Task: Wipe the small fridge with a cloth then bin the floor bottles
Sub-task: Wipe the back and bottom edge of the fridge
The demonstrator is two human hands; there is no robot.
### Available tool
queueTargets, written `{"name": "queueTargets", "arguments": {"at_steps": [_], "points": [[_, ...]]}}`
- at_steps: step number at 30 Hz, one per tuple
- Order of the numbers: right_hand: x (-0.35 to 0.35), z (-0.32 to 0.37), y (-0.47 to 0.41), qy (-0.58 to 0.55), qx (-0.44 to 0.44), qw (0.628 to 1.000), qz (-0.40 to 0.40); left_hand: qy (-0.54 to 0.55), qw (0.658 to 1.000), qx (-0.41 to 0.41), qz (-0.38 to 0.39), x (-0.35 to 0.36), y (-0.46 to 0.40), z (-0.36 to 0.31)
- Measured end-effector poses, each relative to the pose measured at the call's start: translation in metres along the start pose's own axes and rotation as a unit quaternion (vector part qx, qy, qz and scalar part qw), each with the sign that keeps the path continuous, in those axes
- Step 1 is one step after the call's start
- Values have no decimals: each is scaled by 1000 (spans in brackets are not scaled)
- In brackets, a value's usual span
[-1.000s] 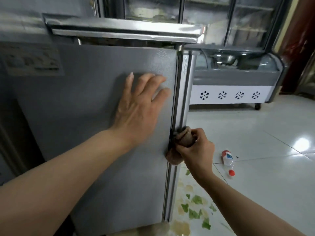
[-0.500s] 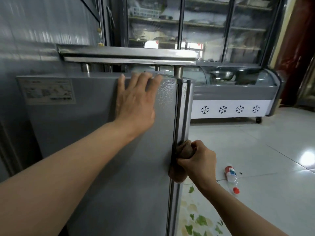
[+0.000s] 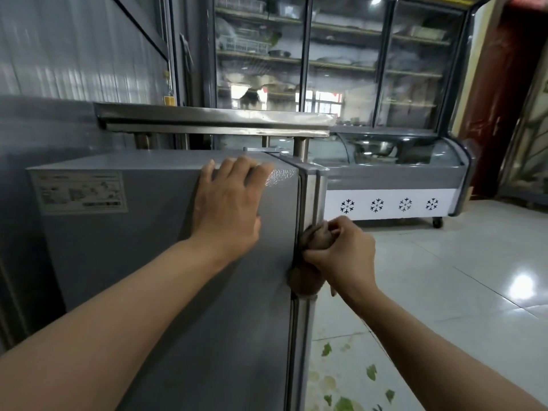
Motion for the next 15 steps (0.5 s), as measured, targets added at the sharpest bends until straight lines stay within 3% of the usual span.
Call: {"name": "queueTargets", "arguments": {"at_steps": [9,15], "points": [[-48,53,-46,-10,-47,995,-88,11,1000,-10,-5,-9,-6,0],[-51,62,-50,87,-130,985,-67,22,999,11,-40,-15,-18,1]]}}
Point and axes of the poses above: each hand's wrist, its own y-axis away from the middle knuckle, its own x-axis out of the palm, z = x × y, the point moved 3 cm from there along -y, towards the middle knuckle, and after that the axes turned 10 degrees about y, right-handed, at the moved point
